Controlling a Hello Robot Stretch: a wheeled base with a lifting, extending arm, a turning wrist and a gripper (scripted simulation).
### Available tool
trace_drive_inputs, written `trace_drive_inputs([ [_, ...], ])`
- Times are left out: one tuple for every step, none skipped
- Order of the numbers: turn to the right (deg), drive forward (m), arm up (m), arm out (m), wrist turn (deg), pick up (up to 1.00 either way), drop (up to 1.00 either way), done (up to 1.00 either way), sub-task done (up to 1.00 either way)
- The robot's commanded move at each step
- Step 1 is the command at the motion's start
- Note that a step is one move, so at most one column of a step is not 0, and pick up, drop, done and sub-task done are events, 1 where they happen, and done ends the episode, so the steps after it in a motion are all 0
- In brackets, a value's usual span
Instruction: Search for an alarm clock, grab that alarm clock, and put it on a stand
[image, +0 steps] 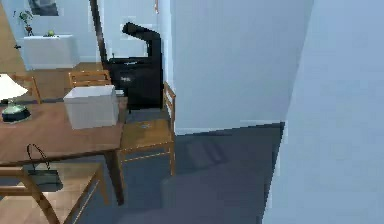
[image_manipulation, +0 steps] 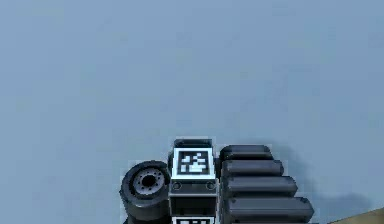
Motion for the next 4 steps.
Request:
trace_drive_inputs([
  [-45.0, 0.00, 0.00, 0.00, 0.0, 0.00, 0.00, 0.00, 0.00],
  [-45.0, 0.00, 0.00, 0.00, 0.0, 0.00, 0.00, 0.00, 0.00],
  [-12.0, 0.00, 0.00, 0.00, 0.0, 0.00, 0.00, 0.00, 0.00],
  [0.0, 0.10, 0.00, 0.00, 0.0, 0.00, 0.00, 0.00, 0.00],
])
